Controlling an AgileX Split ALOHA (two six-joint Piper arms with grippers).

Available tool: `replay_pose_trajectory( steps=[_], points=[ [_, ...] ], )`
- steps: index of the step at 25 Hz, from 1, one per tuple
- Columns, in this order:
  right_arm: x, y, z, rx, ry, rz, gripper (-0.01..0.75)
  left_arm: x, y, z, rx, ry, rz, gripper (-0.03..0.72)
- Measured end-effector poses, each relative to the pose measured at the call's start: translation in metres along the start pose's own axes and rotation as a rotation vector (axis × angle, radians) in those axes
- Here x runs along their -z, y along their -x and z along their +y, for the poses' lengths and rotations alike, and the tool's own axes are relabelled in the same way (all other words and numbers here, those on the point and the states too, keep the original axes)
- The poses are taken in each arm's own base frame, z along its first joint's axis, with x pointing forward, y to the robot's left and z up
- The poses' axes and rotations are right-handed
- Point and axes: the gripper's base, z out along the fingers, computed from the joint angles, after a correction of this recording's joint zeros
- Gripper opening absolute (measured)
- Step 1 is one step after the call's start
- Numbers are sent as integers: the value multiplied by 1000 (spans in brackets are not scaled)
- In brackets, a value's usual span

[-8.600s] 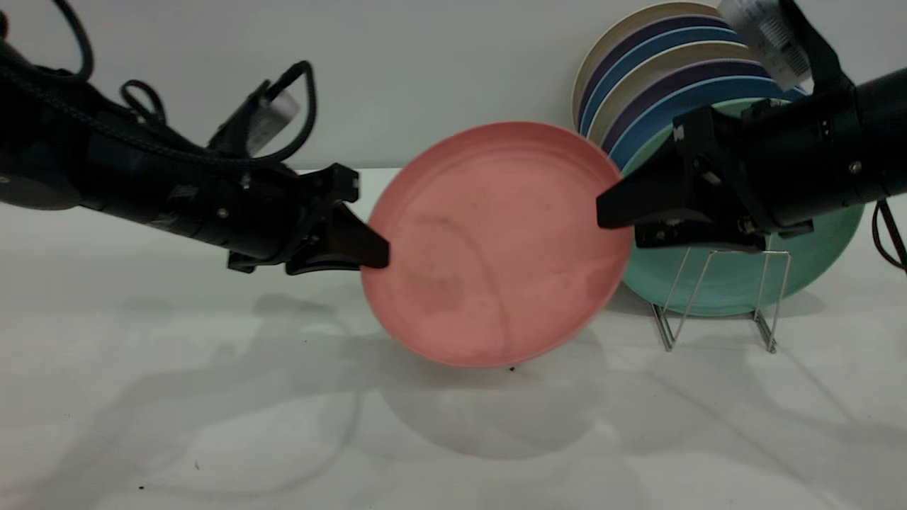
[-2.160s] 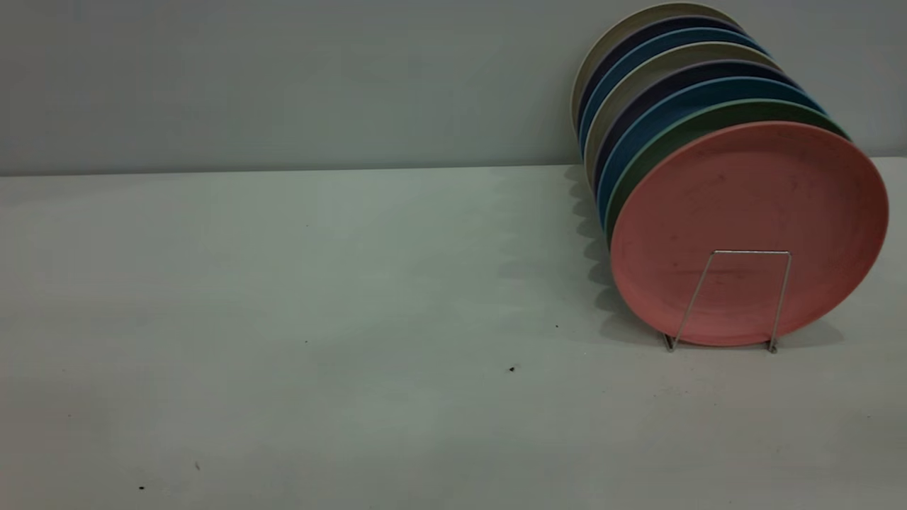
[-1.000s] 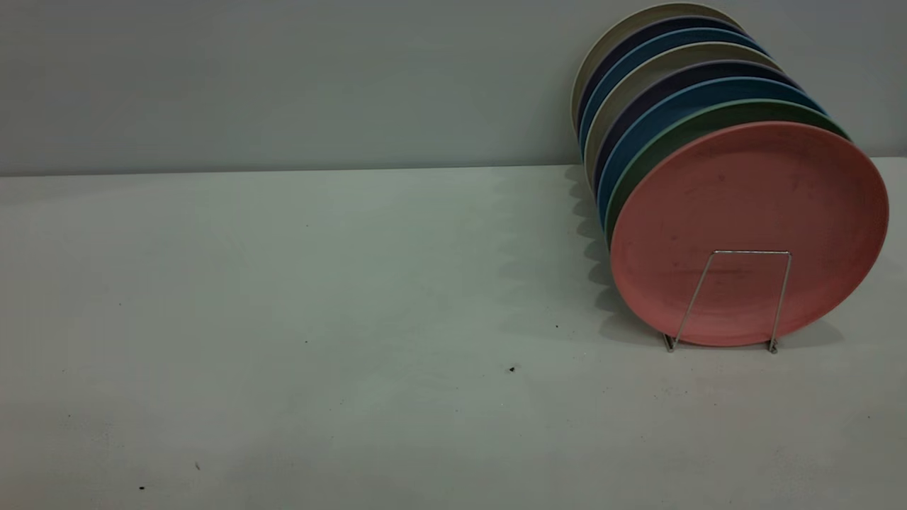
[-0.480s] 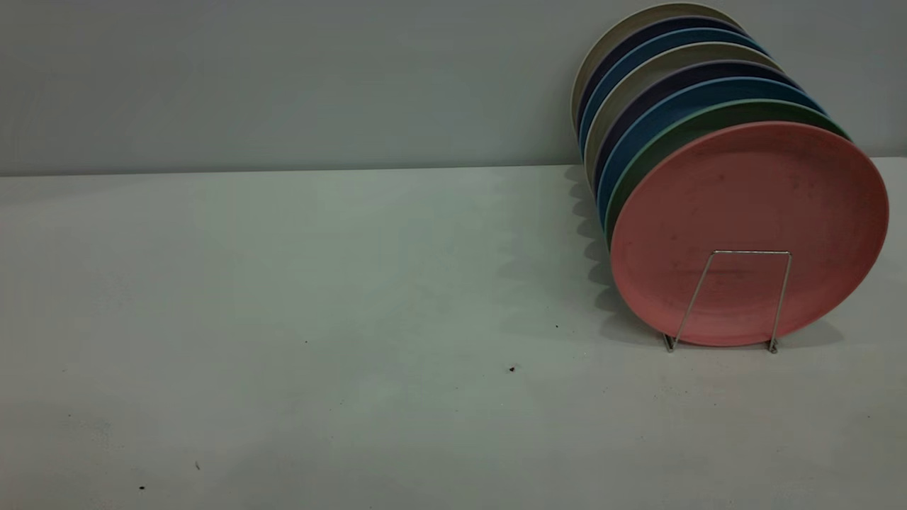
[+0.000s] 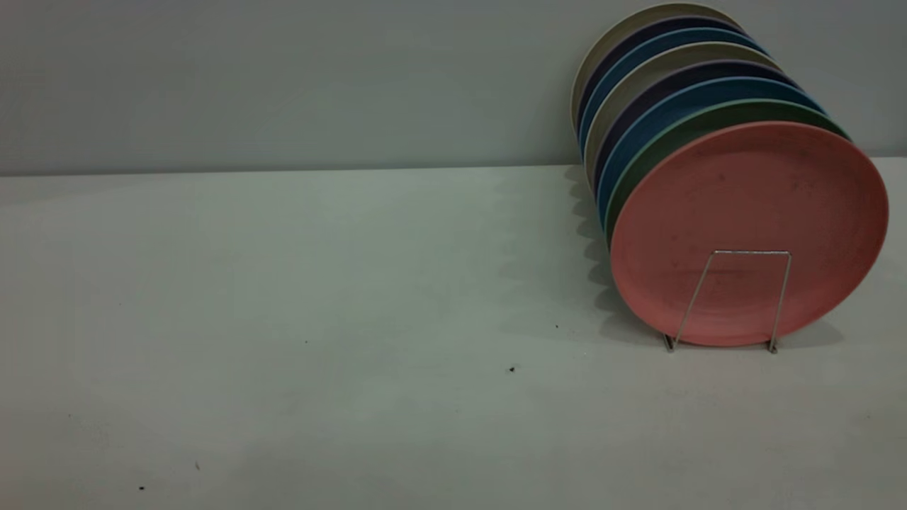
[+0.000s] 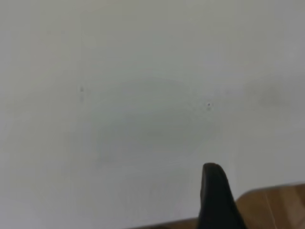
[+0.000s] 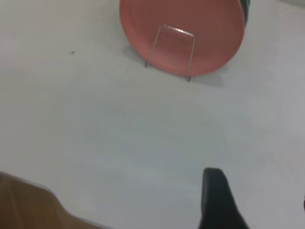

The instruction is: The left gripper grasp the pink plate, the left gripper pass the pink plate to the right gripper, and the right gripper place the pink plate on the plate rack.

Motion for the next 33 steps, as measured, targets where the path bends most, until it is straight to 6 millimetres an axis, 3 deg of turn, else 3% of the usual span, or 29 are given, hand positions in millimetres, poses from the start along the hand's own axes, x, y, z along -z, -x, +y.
replay_pose_trajectory(
  steps=[33],
  points=[
    [0, 0, 0, -17, -22, 3, 443, 1, -1, 0, -13, -10, -14, 485]
  ],
)
